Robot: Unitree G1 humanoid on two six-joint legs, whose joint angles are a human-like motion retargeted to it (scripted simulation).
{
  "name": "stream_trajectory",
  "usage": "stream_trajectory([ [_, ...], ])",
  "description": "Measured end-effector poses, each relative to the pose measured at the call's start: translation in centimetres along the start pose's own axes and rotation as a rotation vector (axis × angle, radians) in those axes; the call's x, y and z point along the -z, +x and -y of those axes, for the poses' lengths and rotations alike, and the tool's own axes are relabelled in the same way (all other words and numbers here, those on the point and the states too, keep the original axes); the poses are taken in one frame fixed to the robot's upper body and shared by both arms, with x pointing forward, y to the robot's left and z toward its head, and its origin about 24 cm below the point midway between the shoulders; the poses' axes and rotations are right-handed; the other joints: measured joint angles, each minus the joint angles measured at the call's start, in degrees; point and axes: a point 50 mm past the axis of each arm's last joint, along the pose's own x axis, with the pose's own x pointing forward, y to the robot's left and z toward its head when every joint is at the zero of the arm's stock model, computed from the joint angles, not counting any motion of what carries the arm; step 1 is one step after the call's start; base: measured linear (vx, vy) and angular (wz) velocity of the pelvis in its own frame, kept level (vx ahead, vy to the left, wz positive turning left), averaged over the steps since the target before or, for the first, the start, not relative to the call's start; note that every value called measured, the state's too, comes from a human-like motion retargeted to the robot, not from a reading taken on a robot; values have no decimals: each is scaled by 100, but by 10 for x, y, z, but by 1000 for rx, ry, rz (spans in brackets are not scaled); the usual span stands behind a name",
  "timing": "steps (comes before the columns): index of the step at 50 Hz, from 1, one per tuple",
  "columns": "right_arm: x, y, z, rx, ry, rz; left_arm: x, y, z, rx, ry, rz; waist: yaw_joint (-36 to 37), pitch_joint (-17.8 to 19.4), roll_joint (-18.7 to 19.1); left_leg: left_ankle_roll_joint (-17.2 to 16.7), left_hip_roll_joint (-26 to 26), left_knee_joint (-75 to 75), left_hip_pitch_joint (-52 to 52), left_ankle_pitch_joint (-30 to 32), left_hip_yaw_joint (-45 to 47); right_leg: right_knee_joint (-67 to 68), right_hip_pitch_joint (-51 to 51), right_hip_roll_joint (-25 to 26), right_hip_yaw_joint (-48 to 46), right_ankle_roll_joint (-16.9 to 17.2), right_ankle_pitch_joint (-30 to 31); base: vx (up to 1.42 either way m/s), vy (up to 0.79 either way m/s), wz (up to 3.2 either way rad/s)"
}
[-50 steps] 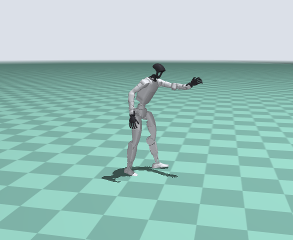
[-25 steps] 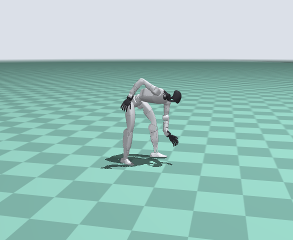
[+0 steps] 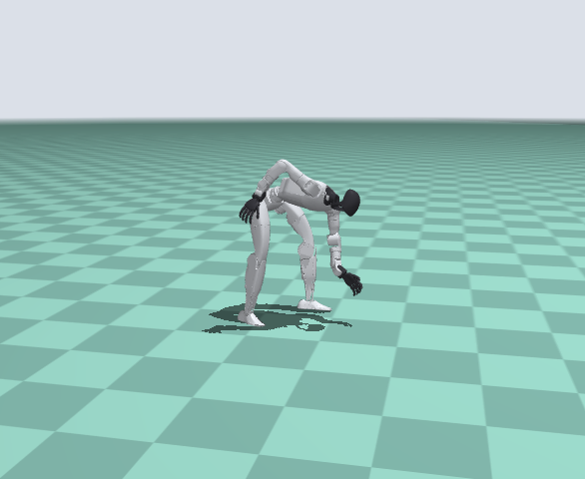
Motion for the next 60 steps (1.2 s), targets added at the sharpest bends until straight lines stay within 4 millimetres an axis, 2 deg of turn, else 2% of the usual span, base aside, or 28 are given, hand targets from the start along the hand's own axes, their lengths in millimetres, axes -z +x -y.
stream_trajectory([
  [6,12,-9,17,26,-135,-35,10,-8,-10,45,54,31,304,0,351,17,-86,-257,1369,-100,-93,-450,1564,27,-247,135,19,10,-9,51],
  [9,19,-6,31,32,-290,-117,11,-6,-20,0,46,-1,367,0,466,60,-797,-2014,2816,553,-122,-1188,2673,-75,-291,110,302,13,-13,75],
  [12,28,-8,27,10,-294,-156,6,-4,-26,8,60,33,536,-50,518,139,-850,-2182,3663,489,-73,-1268,3486,-80,-358,164,189,12,-12,20],
  [18,53,-16,15,-61,-298,-267,-9,0,-34,29,77,102,828,-699,646,266,-876,-2113,4947,159,32,-1301,4793,-141,-469,293,-163,17,-12,9],
  [27,81,-21,7,-77,-276,-411,-46,18,-27,101,-15,128,1319,-1774,1124,375,-1012,-2082,6423,-260,11,-1123,6257,-282,-615,641,-700,18,-13,14],
  [31,89,-19,8,-73,-253,-462,-65,31,-20,161,-48,120,1550,-2107,1387,393,-1090,-2257,6985,-338,-65,-1030,6757,-288,-700,836,-825,13,-11,16],
  [35,94,-17,9,-55,-224,-493,-91,46,-14,202,-55,141,1767,-2369,1623,332,-1073,-2459,7400,-313,-179,-1039,7166,-172,-826,864,-893,8,-15,19],
  [41,98,-18,13,-37,-208,-511,-137,65,-10,183,-53,208,1960,-2700,1795,225,-1163,-2659,7754,-276,-339,-1173,7628,-157,-1031,864,-964,5,-8,27],
  [50,100,-24,22,-31,-214,-524,-196,81,-18,121,-39,310,2134,-3143,2018,51,-1077,-2873,7891,-166,-462,-1284,7817,41,-1216,864,-946,0,-7,15],
  [55,100,-27,29,7,-196,-527,-217,85,-24,105,-35,345,2260,-3294,2132,43,-1023,-2946,7886,-121,-484,-1286,7794,125,-1242,864,-931,0,-2,1],
  [60,99,-28,31,23,-181,-525,-223,86,-25,96,-43,347,2334,-3327,2195,50,-1026,-2977,7868,-107,-529,-1327,7815,146,-1274,864,-939,0,0,0],
])
